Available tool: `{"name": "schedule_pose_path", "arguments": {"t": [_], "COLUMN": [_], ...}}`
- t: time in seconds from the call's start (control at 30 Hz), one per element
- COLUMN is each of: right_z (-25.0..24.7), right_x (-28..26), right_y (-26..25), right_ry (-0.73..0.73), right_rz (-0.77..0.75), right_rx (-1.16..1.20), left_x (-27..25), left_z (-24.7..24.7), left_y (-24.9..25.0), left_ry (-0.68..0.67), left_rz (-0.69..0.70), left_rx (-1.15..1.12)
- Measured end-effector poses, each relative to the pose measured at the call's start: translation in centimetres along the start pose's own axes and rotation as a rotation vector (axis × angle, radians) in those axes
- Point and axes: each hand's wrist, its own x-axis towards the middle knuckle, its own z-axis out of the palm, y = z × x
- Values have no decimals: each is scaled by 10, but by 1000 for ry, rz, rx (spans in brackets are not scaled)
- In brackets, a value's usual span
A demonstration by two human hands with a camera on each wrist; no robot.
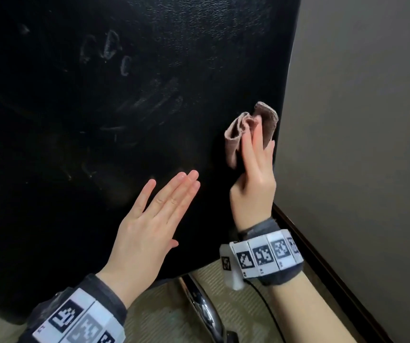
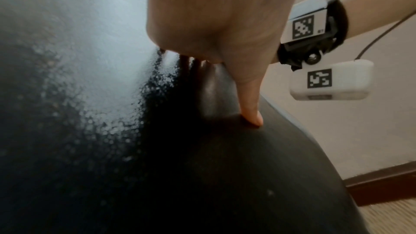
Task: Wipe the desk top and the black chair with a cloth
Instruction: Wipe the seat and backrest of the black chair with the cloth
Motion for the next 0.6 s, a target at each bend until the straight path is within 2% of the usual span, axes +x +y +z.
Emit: {"name": "schedule_pose_path", "arguments": {"t": [0.07, 0.17, 0.23, 0.27, 0.33, 0.47, 0.53, 0.6], "right_z": [4, 16, 19, 18, 16, 3, 1, 1], "right_x": [-16, -100, -140, -143, -115, -39, -46, -79], "right_y": [-4, -13, -13, -10, 1, 25, 31, 32], "right_ry": [-26, -230, -290, -281, -196, 41, 21, -35], "right_rz": [9, 72, 90, 85, 109, 411, 534, 745], "right_rx": [-12, -8, -38, -51, -57, 9, 9, 4], "left_x": [0, 0, 0, 0, 0, 1, 2, 3], "left_z": [0, 0, 1, 1, 1, 4, 4, 4], "left_y": [1, 2, 1, 0, -1, 1, 2, 2], "left_ry": [0, 11, 14, 18, 16, 28, 33, 30], "left_rz": [3, 9, 7, 9, 18, 14, 16, 17], "left_rx": [2, -37, -41, -39, -37, -74, -74, -73]}}
